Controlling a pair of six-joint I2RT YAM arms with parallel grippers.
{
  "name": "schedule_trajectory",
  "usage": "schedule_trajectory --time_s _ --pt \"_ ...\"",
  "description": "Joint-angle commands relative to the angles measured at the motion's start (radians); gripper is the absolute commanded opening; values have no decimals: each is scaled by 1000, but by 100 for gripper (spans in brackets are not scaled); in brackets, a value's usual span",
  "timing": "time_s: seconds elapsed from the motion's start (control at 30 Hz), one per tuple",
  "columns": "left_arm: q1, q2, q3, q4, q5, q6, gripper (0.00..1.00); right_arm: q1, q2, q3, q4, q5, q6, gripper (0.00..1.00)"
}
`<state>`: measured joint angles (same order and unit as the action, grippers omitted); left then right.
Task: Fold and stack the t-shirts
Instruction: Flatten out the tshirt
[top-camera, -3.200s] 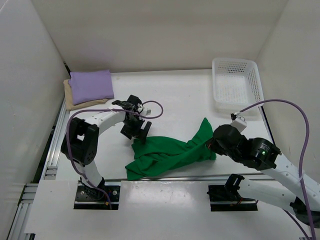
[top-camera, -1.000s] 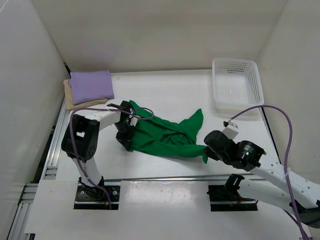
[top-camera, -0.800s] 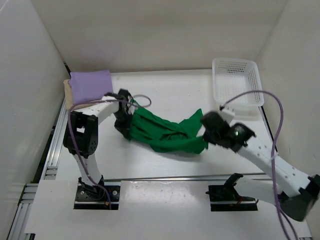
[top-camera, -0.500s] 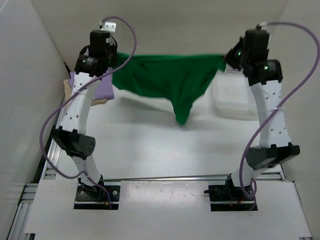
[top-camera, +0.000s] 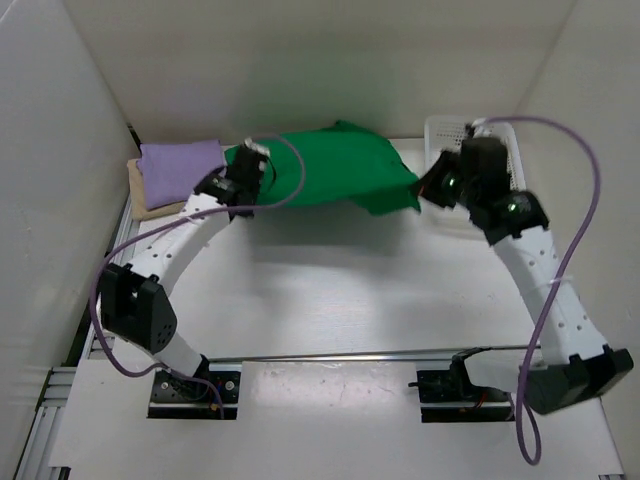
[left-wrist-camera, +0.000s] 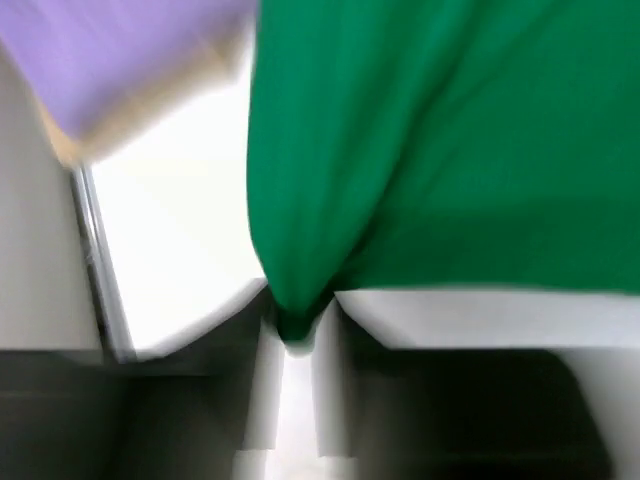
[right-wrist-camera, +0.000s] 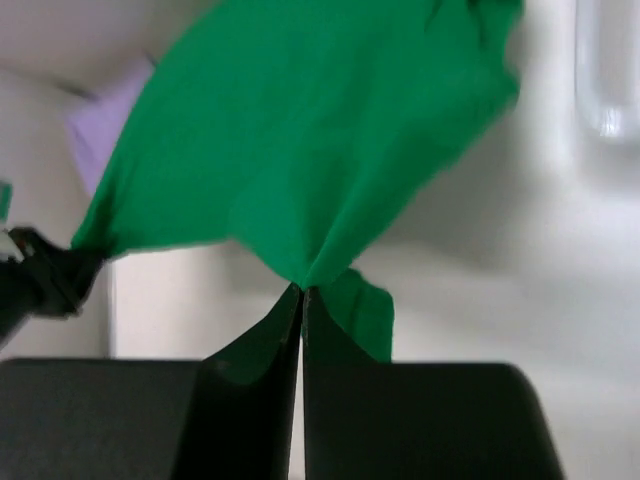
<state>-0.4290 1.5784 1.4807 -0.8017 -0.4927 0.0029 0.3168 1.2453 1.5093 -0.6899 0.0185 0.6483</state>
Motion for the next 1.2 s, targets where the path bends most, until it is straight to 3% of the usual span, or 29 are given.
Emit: schedule_trajectory --time_s 0.0,0.03,0.1,0.17,0.3,0.47,0.63,0.87,0.97,1.0,1.03,1.13,1.17 --pt "-54 -158 -220 -92 0 -3 57 67 -176 -252 0 46 43 0" --pt "-54 -176 -256 -125 38 -3 76 80 -210 -327 0 46 65 0" --pt "-54 -217 -316 -237 178 -3 99 99 -286 -538 0 32 132 0" --pt "-12 -238 -336 -308 321 -3 99 125 -323 -701 0 23 184 0" --pt "114 -217 -402 -309 402 -3 99 140 -351 -840 23 37 218 0" --pt "278 -91 -412 -170 316 -3 97 93 -351 -871 32 34 186 0" --pt "429 101 -266 -152 442 -3 96 47 -342 -882 23 11 152 0" --pt "418 261 -194 -166 585 -3 95 36 -391 -926 3 1 163 0" --pt "403 305 -194 -157 594 -3 90 36 -412 -951 -10 1 172 0" --pt "391 314 -204 -157 594 -3 83 27 -421 -966 -20 1 181 0" --pt "391 325 -204 -157 594 -3 64 27 -434 -975 -29 1 191 0" --pt "391 359 -204 -157 594 -3 33 27 -458 -1014 -55 1 215 0" --pt "391 359 -204 -157 594 -3 11 27 -458 -1023 -66 1 215 6"
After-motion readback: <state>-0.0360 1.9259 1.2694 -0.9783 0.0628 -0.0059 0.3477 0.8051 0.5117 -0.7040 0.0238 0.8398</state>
